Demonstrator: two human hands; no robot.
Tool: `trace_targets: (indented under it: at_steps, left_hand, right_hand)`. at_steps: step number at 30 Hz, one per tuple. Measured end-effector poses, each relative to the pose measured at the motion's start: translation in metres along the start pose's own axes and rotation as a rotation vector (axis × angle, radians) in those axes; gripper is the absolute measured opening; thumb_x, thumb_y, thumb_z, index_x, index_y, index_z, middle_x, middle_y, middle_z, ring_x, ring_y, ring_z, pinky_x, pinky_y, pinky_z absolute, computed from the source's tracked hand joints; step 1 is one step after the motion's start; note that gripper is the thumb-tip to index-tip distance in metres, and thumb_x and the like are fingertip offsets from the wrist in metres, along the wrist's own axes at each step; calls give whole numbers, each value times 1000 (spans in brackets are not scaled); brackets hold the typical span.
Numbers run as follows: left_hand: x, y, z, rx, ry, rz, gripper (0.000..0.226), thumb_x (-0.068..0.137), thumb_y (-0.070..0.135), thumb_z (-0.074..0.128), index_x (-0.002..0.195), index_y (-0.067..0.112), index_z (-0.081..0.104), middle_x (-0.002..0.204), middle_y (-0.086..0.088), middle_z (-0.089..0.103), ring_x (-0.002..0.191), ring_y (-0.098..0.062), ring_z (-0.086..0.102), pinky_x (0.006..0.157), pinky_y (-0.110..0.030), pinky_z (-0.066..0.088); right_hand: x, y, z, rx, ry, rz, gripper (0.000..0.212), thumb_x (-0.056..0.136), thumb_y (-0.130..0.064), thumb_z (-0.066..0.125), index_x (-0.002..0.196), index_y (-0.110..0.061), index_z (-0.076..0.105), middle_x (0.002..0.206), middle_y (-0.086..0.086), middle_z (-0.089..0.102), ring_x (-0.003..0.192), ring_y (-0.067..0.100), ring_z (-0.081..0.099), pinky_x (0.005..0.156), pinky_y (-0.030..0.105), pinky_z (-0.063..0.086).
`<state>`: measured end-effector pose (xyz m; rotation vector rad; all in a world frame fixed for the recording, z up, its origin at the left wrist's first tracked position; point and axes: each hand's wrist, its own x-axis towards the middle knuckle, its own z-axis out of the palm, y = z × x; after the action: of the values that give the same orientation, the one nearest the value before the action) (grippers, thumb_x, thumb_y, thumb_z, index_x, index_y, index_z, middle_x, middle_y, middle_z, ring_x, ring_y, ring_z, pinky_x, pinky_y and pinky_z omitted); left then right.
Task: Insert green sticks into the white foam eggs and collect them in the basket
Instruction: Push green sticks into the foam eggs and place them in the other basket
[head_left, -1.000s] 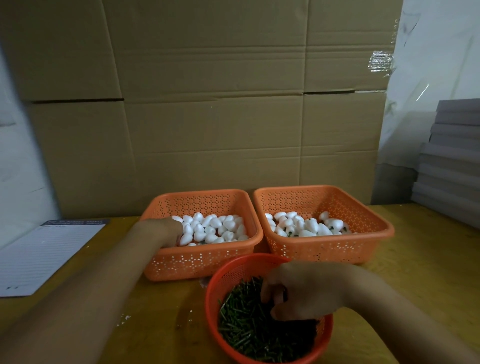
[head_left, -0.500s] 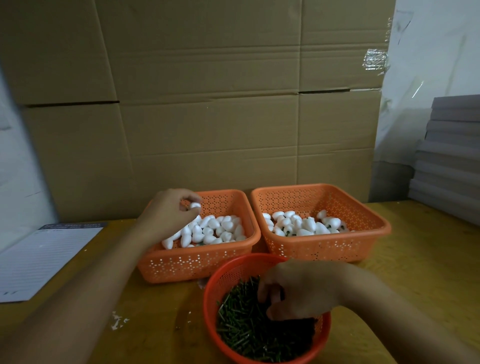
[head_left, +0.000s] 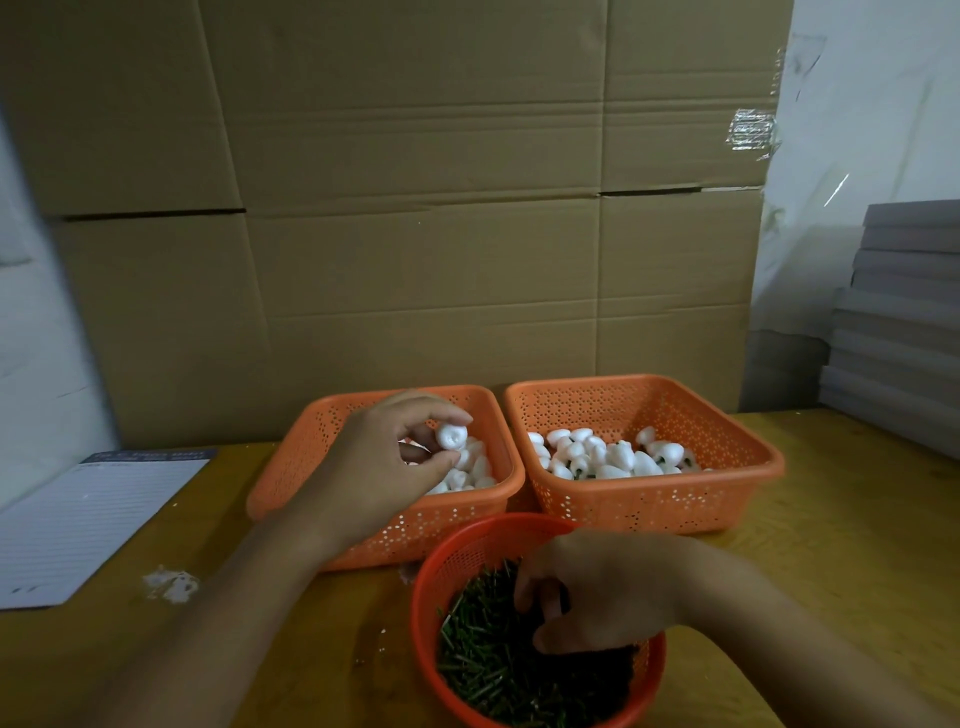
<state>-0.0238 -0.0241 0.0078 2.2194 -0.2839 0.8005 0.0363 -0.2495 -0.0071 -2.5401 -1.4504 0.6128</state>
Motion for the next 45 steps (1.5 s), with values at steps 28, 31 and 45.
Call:
trace_targets:
  at_steps: [28,31,45]
  left_hand:
    - [-8,21,-7,-619,-90,-306,35,85,-5,71,96,27,73,104,-3,76,106,-26,72,80,-29,59]
    - [-8,24,-8,-787,-112,-376,37,80,6,70,112,24,74,115,-10,70,108,-28,71,83,-27,58]
    - [-7,27,-5,-1023,-184,-510,22,83,21,72,103,14,78,110,-15,72,80,-16,68,62,-26,56]
  right_hand:
    - [-3,-4,-2,-26,-16,6,33,93,-44,62,124,-35,60,111,-13,64,100,8,60,85,28,51]
    - [-3,-4,-1,-35,-5,0,32,91,-42,64,123,-35,60,109,-13,65,98,7,60,86,29,52]
    - [4,-8,9,-42,133,-77,22,92,-34,65,113,-30,68,94,-18,60,69,-10,49,57,7,35]
